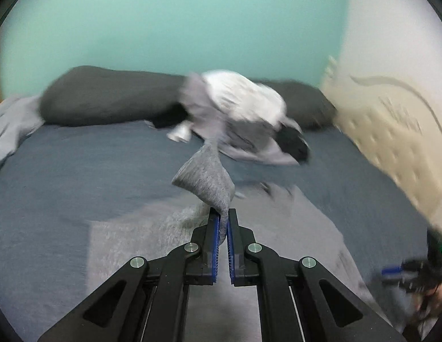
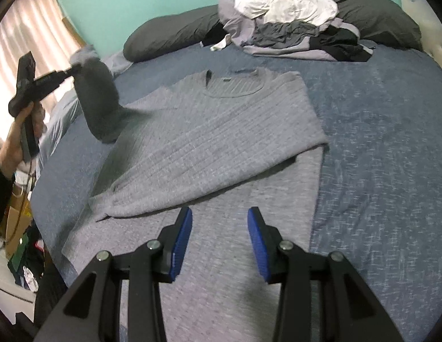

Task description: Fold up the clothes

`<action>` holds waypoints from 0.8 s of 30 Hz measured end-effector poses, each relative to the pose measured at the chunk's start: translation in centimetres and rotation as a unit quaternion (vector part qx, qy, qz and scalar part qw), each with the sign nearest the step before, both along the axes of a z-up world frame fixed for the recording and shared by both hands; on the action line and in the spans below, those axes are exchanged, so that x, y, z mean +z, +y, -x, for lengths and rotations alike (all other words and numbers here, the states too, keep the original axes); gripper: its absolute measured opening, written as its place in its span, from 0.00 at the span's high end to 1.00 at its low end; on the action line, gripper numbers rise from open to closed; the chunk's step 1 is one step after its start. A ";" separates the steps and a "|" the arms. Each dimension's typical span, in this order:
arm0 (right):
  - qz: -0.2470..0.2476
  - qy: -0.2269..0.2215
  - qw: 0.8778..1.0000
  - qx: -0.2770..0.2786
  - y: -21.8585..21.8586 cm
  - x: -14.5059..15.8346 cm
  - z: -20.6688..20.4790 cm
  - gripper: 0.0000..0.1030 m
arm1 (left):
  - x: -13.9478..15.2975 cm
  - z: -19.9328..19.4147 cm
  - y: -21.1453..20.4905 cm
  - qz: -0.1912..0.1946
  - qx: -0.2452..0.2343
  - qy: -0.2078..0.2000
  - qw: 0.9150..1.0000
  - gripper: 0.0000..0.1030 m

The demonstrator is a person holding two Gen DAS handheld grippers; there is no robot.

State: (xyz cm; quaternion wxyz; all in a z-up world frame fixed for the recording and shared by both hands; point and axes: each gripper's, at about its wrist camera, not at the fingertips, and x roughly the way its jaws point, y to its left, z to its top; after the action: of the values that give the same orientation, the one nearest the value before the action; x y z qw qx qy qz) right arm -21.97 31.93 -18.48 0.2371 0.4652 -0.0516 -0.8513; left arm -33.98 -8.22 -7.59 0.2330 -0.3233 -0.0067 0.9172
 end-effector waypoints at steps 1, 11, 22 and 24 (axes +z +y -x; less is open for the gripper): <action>0.006 0.000 1.000 -0.008 0.5 0.1 0.0 0.60 | -1.1 -0.5 1.8 0.007 -0.013 -0.006 1.000 0.95; 0.018 -0.020 0.999 -0.038 2.9 -0.8 0.1 0.60 | -12.7 -4.9 12.5 0.077 -0.086 -0.088 0.989 0.95; 0.082 -0.079 0.992 -0.052 -0.1 -5.0 3.0 0.59 | -16.1 -7.5 11.6 0.121 -0.111 -0.140 0.976 0.60; 0.096 -0.089 0.990 -0.057 -0.9 -5.5 3.8 0.57 | -15.4 -8.1 10.6 0.123 -0.115 -0.135 0.976 0.59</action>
State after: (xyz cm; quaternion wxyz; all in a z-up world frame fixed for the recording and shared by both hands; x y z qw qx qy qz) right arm -25.76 31.04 -24.01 0.2259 0.5109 -0.1802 -0.8096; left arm -25.88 2.38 -23.03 0.2922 -0.4690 0.1120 0.8259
